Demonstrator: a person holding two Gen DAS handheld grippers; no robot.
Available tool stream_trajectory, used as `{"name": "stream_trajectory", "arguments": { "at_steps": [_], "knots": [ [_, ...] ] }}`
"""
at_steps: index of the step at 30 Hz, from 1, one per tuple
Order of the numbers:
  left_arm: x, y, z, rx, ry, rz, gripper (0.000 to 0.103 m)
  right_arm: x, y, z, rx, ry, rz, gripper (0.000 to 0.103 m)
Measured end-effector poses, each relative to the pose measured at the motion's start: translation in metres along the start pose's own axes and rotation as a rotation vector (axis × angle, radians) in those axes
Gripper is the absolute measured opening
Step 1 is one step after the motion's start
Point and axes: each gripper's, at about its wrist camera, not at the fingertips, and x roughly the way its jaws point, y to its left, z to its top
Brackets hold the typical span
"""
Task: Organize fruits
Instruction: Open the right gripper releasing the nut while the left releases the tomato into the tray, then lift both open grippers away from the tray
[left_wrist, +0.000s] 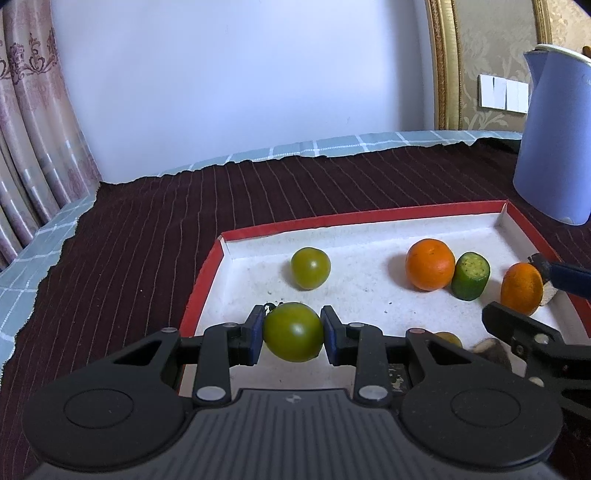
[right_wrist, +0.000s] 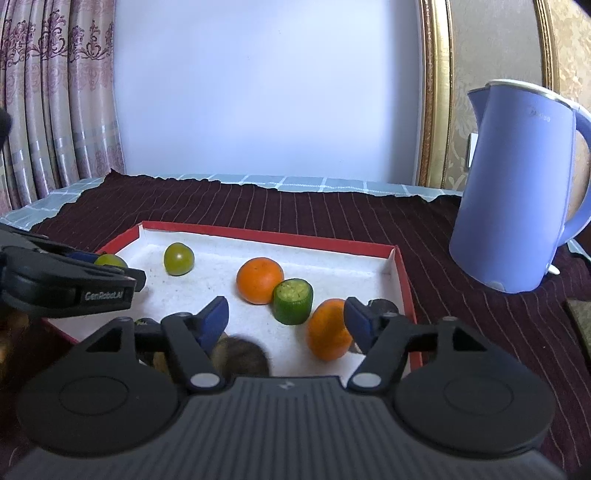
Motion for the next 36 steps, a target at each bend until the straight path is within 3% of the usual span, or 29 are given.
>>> {"name": "stream_trajectory", "arguments": {
  "at_steps": [12,14,16,17,20,30,33,36],
  "knots": [
    [0.0,0.001,-0.003,-0.011,0.014,0.001,0.033,-0.023,0.009,-0.007,-0.03,-0.045,0.011,0.088],
    [-0.001,0.001,-0.004,-0.014,0.007,0.007,0.043,-0.027,0.01,-0.01,-0.038,-0.049,0.014,0.09],
    [-0.004,0.002,-0.005,-0.018,-0.015,0.023,0.068,-0.03,0.012,-0.012,-0.038,-0.052,0.017,0.091],
    [-0.006,0.002,-0.005,-0.02,-0.031,0.03,0.071,-0.031,0.012,-0.013,-0.038,-0.053,0.018,0.091],
    [-0.013,0.005,-0.006,-0.029,-0.059,0.035,0.073,-0.036,0.014,-0.016,-0.04,-0.055,0.021,0.092],
    [-0.022,0.011,-0.018,-0.054,-0.048,0.017,0.074,-0.054,0.02,-0.027,-0.052,-0.062,0.055,0.101],
    [-0.026,0.013,-0.024,-0.064,-0.05,0.019,0.083,-0.057,0.022,-0.03,-0.056,-0.055,0.069,0.103],
    [-0.033,0.016,-0.03,-0.074,-0.061,0.023,0.084,-0.056,0.024,-0.034,-0.067,-0.029,0.09,0.103]
  ]
}}
